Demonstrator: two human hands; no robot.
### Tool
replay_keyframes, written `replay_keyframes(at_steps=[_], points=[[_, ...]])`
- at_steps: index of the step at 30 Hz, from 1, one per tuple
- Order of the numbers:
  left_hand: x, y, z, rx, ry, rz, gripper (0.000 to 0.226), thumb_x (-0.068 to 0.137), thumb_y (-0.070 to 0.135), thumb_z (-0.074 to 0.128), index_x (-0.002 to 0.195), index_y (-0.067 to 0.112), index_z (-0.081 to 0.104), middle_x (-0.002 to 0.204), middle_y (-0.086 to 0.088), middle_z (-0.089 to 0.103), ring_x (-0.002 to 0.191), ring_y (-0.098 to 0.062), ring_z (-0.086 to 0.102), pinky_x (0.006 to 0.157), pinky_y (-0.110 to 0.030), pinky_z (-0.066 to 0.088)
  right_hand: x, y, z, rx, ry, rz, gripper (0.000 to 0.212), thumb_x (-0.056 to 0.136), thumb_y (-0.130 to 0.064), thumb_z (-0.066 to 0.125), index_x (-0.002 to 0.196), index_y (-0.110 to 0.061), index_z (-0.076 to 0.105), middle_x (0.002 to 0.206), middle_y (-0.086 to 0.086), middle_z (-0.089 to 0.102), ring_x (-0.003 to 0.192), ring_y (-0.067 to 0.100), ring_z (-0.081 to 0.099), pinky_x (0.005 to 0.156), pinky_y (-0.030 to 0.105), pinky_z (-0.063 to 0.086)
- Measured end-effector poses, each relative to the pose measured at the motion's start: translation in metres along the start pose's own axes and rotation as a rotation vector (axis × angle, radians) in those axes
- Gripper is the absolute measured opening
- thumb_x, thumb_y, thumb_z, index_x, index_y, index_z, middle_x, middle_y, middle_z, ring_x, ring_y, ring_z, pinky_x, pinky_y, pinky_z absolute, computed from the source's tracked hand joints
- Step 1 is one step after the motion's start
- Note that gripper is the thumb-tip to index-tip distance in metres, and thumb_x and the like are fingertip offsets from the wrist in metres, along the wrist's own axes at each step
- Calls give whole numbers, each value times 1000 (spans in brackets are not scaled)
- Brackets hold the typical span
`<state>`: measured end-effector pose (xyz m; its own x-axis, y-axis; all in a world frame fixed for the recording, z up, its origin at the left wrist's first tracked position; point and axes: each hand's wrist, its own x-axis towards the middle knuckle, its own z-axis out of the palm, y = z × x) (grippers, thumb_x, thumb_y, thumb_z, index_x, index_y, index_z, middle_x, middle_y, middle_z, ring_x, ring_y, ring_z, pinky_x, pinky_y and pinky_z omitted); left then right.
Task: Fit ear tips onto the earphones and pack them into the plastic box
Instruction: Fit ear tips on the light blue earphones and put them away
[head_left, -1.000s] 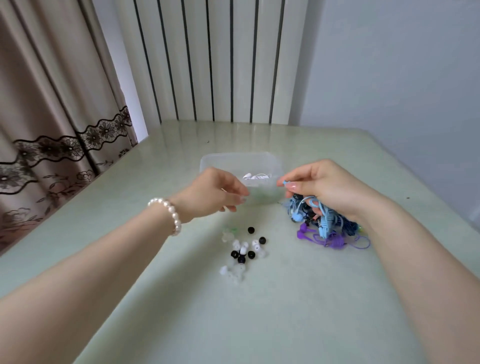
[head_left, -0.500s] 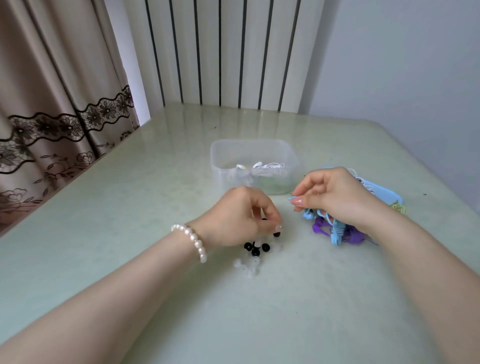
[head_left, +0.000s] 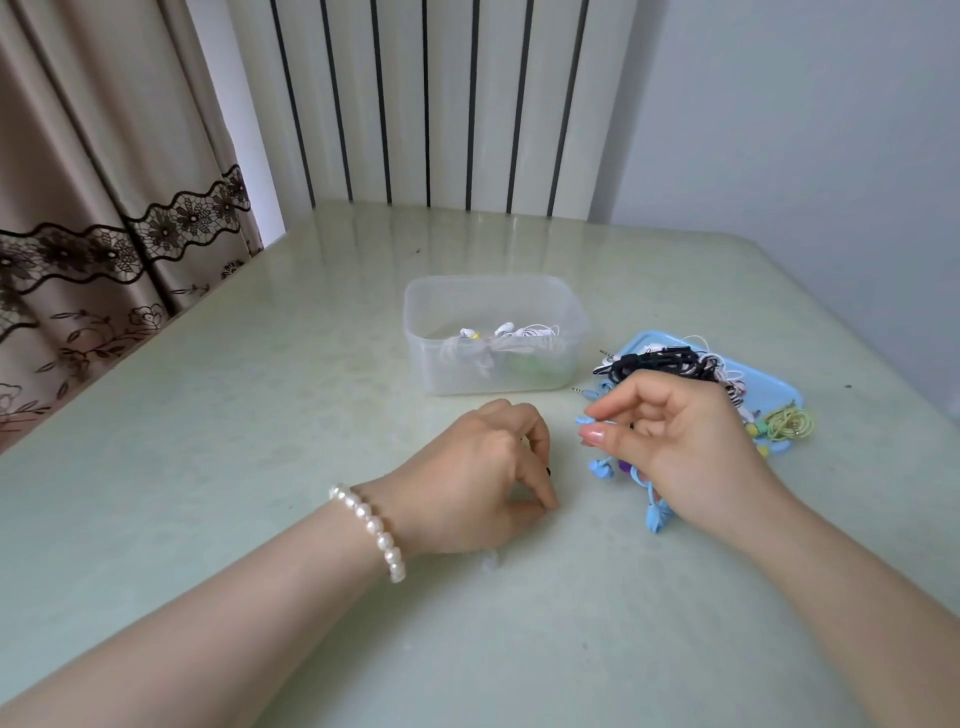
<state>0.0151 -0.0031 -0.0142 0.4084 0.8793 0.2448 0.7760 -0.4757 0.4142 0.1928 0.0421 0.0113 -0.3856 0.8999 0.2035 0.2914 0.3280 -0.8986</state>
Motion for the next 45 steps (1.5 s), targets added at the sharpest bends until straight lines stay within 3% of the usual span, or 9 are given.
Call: replay_keyframes(at_steps=[4,10,14,20,27,32,35,39,45], points=[[-5,2,-2,-211,129,-140,10,75,11,67,75,19,73,86,7,62,77,-2,54,72,-9,39,-4,1,-2,11,2,-3,22,73,-5,73,71,-24,63,59,-9,63,55,21,44,48,28,36],[-3,4,-22,-1138,414,-585,9,75,-10,64,77,-1,66,72,-14,71,58,-14,66,55,-20,53,-5,3,2,53,50,-3,18,71,-2,74,67,-17,66,51,-10,62,43,13,44,43,20,37],[-4,6,-24,-1434,342,-680,11,76,-12,59,83,-8,66,79,-17,71,70,-20,71,64,-23,58,-8,-2,6,64,23,-33,20,69,-6,76,68,-26,72,62,29,59,48,19,39,46,25,35],[-4,12,-19,-1379,233,-722,14,70,-8,64,82,-2,68,78,-16,72,66,-20,71,60,-22,58,-12,-8,12,217,-8,-35,8,63,-20,70,68,-25,73,66,3,72,55,21,58,42,17,42],[-4,13,-15,-1382,273,-701,19,60,-3,67,78,-6,70,78,-18,72,68,-20,71,59,-20,57,-13,-7,17,214,-18,-43,17,68,-1,72,75,-16,68,61,-7,69,51,16,52,42,13,39],[-4,12,-15,-1393,309,-708,13,70,-9,62,82,-7,68,77,-18,72,68,-18,71,64,-21,57,-13,1,16,107,70,-97,18,68,-6,77,65,-21,68,51,11,58,44,19,37,42,23,32],[-3,13,-16,-1403,306,-705,12,73,-10,60,81,-6,68,75,-17,72,68,-18,70,65,-21,57,-13,5,16,12,93,-159,21,70,-8,76,65,-28,69,37,2,38,36,8,31,42,15,29],[-3,15,-16,-1398,298,-701,13,73,-11,60,83,-8,67,77,-18,71,69,-19,71,63,-21,57,-13,8,18,-69,115,-233,28,72,-6,75,72,-33,68,45,-10,48,41,7,40,48,8,32],[-5,16,-17,-1320,308,-689,10,73,-11,63,78,-4,69,77,-19,71,70,-23,71,59,-22,57,-12,7,18,0,54,-237,15,69,-16,74,74,-29,72,64,7,62,41,6,40,44,18,38]])
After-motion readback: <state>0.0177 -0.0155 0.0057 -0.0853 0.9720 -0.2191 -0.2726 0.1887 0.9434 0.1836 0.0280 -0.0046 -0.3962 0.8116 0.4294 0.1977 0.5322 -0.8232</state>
